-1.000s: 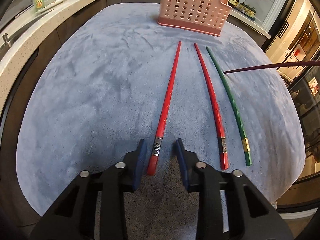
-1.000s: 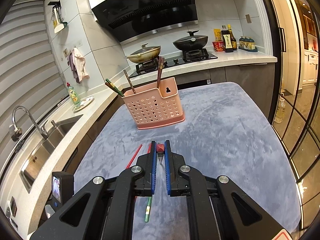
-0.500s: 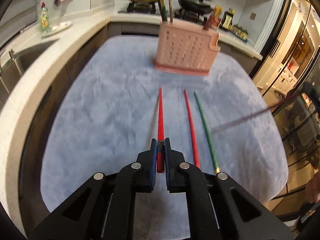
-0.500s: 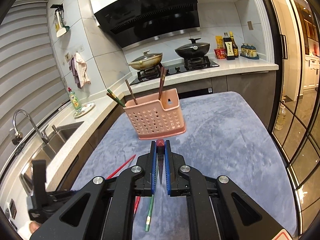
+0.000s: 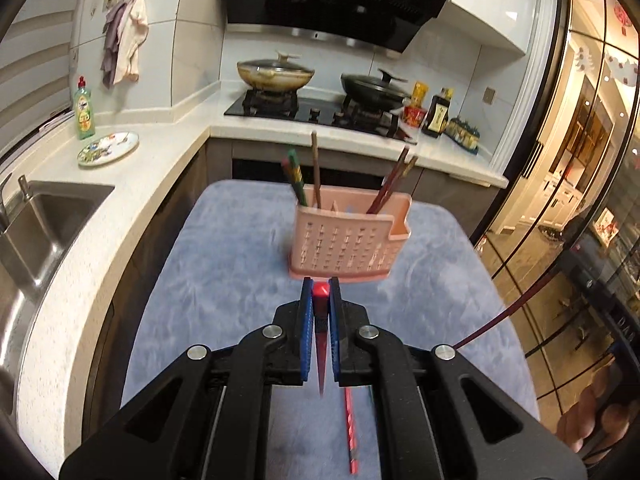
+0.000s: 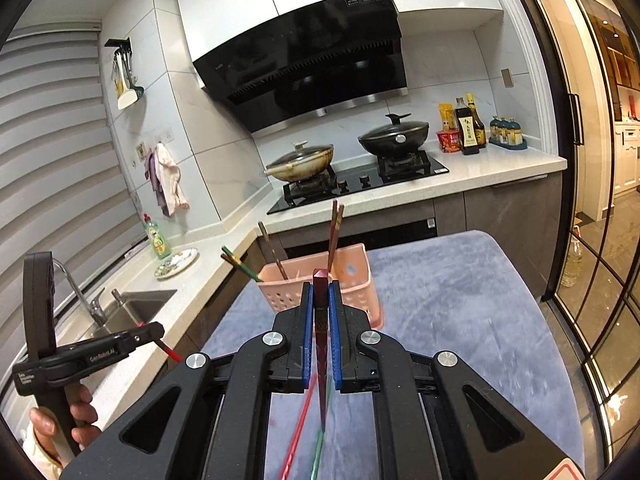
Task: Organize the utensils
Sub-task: 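Carry both chopsticks up into the pink holder and open both tools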
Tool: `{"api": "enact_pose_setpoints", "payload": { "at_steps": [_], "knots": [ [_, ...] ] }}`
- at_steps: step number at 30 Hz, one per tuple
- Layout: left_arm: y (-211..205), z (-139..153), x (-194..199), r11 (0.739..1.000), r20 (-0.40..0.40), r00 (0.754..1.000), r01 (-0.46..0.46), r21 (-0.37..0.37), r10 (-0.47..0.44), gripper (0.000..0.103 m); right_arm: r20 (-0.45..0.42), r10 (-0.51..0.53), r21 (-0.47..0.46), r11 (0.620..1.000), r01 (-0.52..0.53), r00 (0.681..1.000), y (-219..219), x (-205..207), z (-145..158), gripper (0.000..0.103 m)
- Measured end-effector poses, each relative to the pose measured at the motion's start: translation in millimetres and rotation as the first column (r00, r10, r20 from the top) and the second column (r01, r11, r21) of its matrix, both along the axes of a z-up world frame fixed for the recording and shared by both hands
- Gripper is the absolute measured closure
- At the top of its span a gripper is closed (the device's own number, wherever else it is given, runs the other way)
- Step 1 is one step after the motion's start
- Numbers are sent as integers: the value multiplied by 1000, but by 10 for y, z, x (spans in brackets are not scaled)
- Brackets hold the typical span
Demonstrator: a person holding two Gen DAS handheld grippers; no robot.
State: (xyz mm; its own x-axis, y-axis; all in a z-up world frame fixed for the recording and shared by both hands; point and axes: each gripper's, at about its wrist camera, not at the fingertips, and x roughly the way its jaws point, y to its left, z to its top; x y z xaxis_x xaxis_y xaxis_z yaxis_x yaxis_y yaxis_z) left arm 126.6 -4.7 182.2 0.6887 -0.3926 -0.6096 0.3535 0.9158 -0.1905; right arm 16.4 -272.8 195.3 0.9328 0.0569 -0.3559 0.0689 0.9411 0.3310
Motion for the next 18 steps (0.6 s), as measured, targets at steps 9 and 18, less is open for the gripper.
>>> {"api": "enact_pose_setpoints", "payload": {
  "at_steps": [9,18],
  "knots": [
    [-212,677,429,998,131,991,-26,-60,34,96,121,-11,48,999,5,993,-192,543,545,96],
    [-442,1147,949,993,265,960,-68,-93,90,96,199,-40,47,998,31,979,-258,1298,912,96]
  ]
}}
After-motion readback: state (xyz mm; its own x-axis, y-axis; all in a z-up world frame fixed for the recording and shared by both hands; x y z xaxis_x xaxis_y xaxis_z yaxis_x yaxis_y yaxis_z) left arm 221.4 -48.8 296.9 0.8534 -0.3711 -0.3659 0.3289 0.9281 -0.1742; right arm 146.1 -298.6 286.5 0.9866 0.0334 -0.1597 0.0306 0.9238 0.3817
